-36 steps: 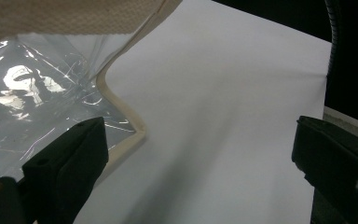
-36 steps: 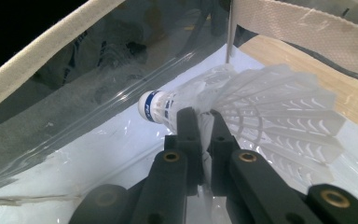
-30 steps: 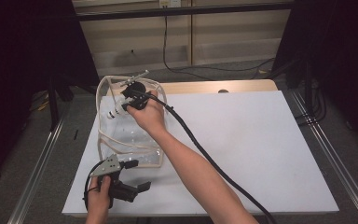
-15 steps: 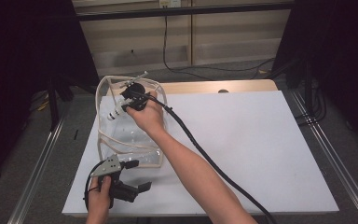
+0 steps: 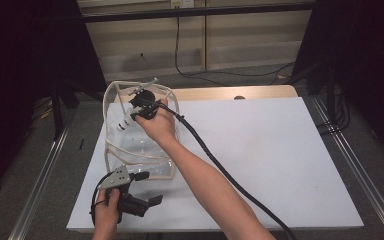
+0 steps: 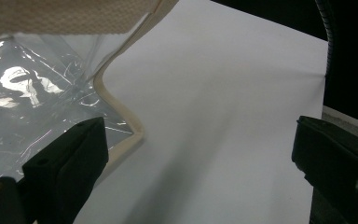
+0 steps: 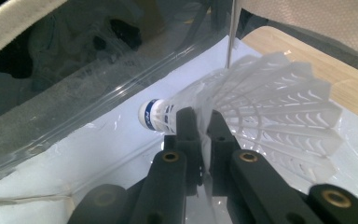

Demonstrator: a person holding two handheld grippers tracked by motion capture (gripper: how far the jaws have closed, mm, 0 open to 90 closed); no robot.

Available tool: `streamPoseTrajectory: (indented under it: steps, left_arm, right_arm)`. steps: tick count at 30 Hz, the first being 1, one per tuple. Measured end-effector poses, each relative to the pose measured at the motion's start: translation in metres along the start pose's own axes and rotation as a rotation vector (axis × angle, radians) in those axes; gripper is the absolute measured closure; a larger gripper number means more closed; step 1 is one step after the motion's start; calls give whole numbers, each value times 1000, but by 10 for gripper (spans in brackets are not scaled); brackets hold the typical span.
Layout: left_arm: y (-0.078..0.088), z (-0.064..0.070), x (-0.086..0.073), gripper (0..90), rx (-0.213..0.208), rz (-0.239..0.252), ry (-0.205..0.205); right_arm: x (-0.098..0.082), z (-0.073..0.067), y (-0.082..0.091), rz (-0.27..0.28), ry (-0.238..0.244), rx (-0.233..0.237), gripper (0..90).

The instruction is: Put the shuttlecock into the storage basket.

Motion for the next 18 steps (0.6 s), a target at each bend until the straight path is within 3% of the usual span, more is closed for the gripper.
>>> streamPoseTrajectory:
  steps: [18]
  left_arm:
    - [1, 0, 1, 38, 0, 7, 3]
  right_arm:
    - [-8, 2, -13, -46, 8, 5, 889]
Point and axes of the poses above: each handheld gripper's, and its own axes: y roughly backward along the jaws, x roughly out of its top, z roughly to its right, the point moved 5 cm from there along -y, roughly forward along the jaws, and after that the axes turned 8 degrees about -y, right-handed, at the moved point
